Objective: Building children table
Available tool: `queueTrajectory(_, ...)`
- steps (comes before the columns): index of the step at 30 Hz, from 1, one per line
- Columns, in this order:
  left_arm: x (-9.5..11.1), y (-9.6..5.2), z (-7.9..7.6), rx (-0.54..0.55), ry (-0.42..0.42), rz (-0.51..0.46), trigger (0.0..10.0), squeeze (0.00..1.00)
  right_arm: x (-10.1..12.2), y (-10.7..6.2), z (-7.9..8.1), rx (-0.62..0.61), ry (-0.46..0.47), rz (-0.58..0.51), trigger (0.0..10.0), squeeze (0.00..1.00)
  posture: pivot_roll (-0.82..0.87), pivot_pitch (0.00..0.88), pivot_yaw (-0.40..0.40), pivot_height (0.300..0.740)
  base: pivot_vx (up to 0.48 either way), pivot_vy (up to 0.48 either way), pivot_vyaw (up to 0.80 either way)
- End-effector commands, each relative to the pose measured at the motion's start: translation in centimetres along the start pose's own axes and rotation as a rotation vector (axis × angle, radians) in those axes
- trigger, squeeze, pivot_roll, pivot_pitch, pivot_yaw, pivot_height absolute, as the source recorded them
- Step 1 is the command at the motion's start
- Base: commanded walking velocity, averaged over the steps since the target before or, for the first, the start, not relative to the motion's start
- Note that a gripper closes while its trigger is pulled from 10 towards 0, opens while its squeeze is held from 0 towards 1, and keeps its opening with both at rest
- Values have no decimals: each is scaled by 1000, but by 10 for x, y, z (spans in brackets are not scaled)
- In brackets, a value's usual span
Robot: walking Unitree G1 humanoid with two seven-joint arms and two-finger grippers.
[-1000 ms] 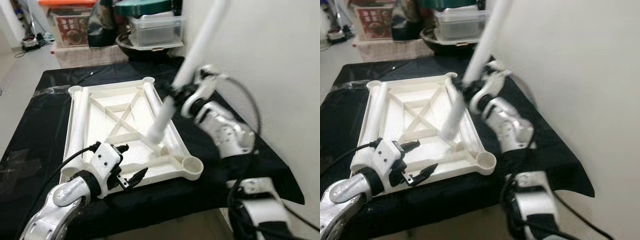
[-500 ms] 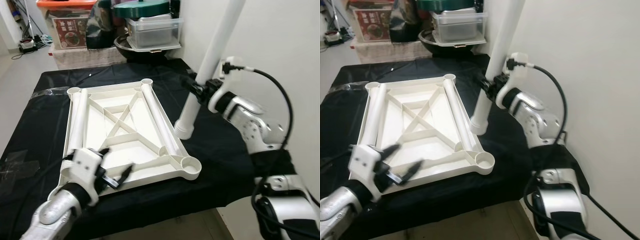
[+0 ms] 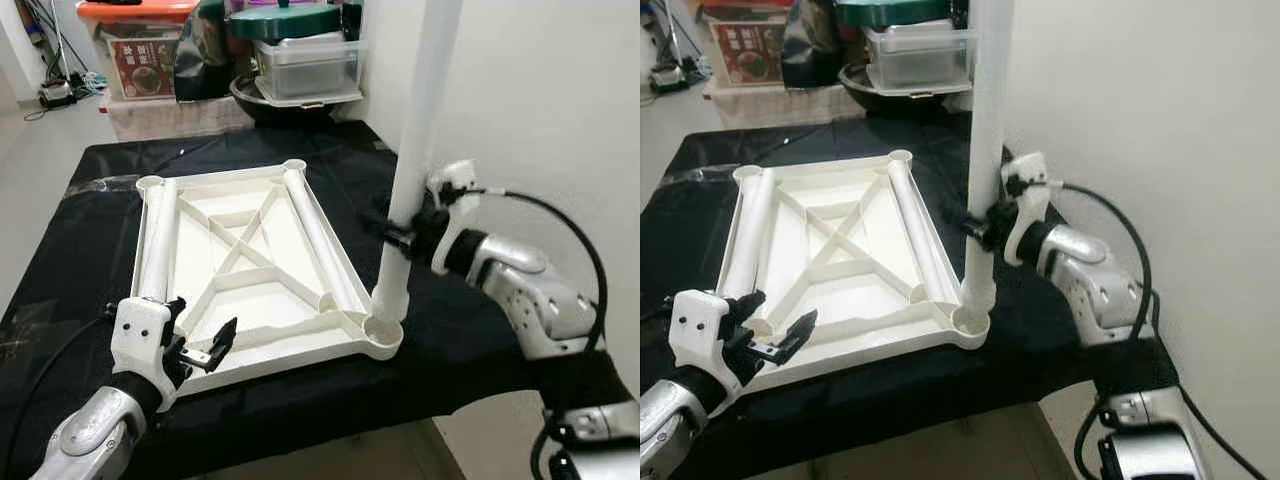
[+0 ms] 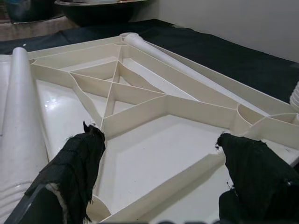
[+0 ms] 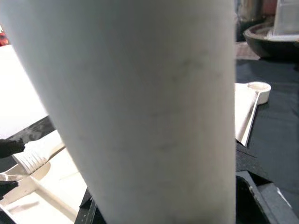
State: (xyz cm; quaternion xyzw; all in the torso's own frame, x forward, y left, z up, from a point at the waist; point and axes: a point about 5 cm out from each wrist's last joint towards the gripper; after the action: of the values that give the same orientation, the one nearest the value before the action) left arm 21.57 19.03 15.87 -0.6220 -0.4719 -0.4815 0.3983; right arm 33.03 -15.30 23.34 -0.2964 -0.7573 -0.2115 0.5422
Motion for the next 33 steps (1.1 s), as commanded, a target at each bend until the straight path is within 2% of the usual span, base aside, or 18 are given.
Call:
queueTrajectory(1,0,-1,-1,6,-5,7,10000,0,3,0,6,31,-13,-11,10000,0,2,0,-40,740,0,0,0)
queueTrajectory(19,0,2,4,16,-17,7,10000,0,-10,-17,30,138,-113,13,10000,0,-3,0,-30,740,0,0,0)
queueTrajectory(24,0,4,4,17,-16,4,10000,0,-13,-15,34,140,-111,8,10000,0,2,0,-32,740,0,0,0)
queueTrajectory(26,0,4,3,18,-19,0,10000,0,-17,-12,43,154,-106,-2,10000,0,8,0,-32,740,0,0,0)
queueTrajectory(28,0,4,3,18,-19,0,10000,0,-17,-12,43,154,-106,-2,10000,0,8,0,-32,740,0,0,0)
queueTrajectory(33,1,2,6,28,-19,-1,10000,0,-22,-11,57,180,-69,-18,10000,0,18,0,-34,740,0,0,0)
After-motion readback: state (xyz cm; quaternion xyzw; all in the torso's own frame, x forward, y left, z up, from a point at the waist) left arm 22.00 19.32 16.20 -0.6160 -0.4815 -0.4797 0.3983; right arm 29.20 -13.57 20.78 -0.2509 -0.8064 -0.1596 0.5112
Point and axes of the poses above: a point about 5 cm out from each wrist's last joint towards the gripper, its own y axis pointing out of the wrist towards the gripper, its own x axis along the axis of the wrist's last joint, z = x × y, and after that the axes turned 13 degrees about -y, right-handed
